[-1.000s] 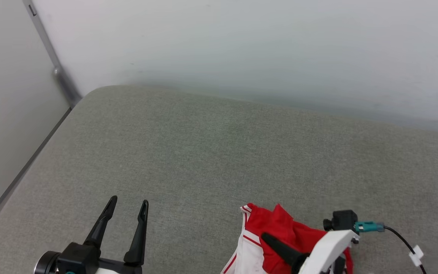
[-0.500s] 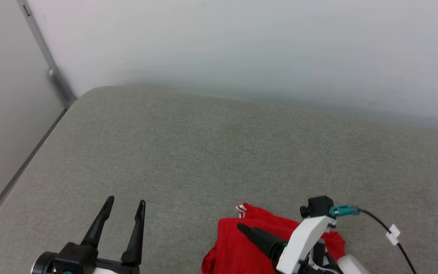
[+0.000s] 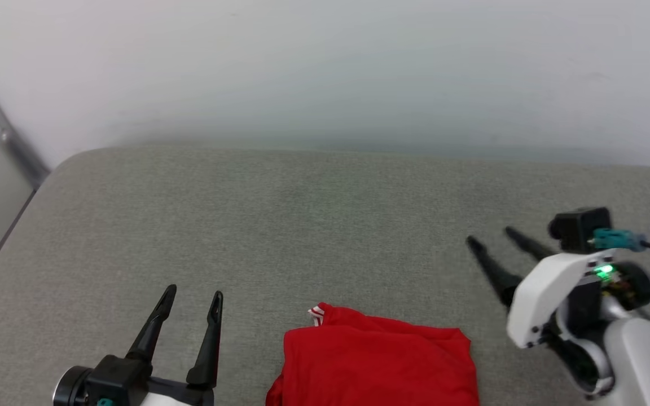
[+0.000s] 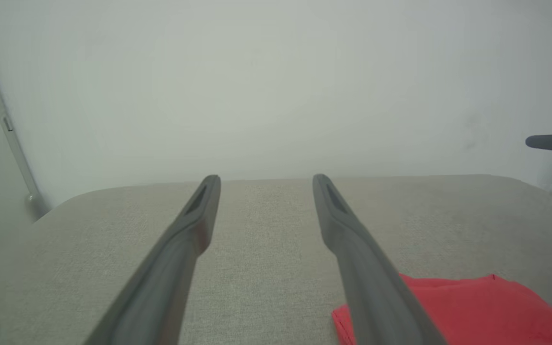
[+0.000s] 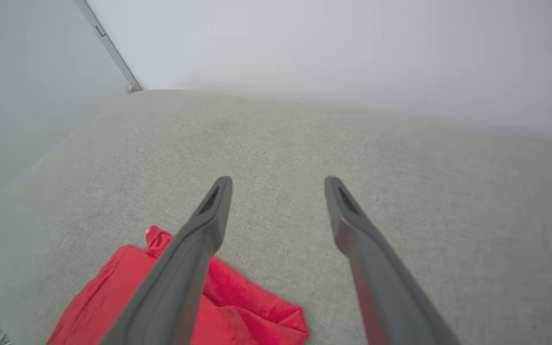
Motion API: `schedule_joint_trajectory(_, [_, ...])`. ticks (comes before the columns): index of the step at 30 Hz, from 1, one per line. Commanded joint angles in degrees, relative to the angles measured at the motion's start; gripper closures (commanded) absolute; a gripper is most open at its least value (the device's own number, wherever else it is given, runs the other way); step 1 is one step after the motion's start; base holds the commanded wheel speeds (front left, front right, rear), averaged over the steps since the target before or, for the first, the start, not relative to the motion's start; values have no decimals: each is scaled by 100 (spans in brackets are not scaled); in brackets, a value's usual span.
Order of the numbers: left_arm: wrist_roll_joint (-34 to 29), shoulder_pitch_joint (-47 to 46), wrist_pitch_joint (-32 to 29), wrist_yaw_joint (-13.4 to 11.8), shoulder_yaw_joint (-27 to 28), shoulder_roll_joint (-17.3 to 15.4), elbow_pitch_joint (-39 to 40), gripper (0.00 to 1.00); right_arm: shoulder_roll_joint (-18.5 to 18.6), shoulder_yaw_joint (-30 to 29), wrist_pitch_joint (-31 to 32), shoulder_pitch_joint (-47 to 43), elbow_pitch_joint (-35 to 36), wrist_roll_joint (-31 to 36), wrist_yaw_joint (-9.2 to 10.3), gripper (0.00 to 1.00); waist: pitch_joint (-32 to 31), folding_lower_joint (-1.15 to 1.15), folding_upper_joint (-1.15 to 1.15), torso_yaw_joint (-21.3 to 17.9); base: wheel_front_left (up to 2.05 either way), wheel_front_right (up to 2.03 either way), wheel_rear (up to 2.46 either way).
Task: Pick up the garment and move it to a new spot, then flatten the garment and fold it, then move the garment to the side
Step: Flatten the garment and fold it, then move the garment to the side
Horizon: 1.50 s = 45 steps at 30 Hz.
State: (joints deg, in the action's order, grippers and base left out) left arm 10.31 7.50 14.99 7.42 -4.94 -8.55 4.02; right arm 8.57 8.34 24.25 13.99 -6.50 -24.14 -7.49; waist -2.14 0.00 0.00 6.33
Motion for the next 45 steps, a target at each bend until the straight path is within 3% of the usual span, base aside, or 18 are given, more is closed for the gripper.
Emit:
schedule_joint_trajectory(1, [-23,-87,26,6,-16,21,19,0,237,-50,-107,-78,281,311,2,0,67,0,0,-137,0,0,0])
schedule_joint_trajectory(5, [-40,-179,26,6,-108,57,-6,0,722,-329,-611,-314,736,913,0,0,132,0,0,-239,0,0,0])
schedule_joint_trajectory(9, [-57,-222,26,5,-193,62,-31,0,933,-700,-1240,-690,965,1175,1,0,169,0,0,-291,0,0,0])
schedule_joint_trajectory(15, [29,-143,26,0,-210,165,7,0,559,-1283,-2008,-1321,1205,1001,0,0,186,0,0,-366,0,0,0])
schedule_joint_trajectory(23, [71,33,26,0,-146,307,109,0,222,-1409,-2649,-1968,1462,1177,1,0,164,0,0,-321,0,0,0])
schedule_joint_trajectory(33, [15,149,26,0,-62,342,152,0,-186,-1370,-2910,-2216,1225,1381,1,0,168,0,0,-266,0,0,0])
schedule_joint_trajectory(45, [28,91,26,1,-126,312,70,0,-189,-1279,-2538,-2265,1148,1136,1,0,187,0,0,-190,0,0,0])
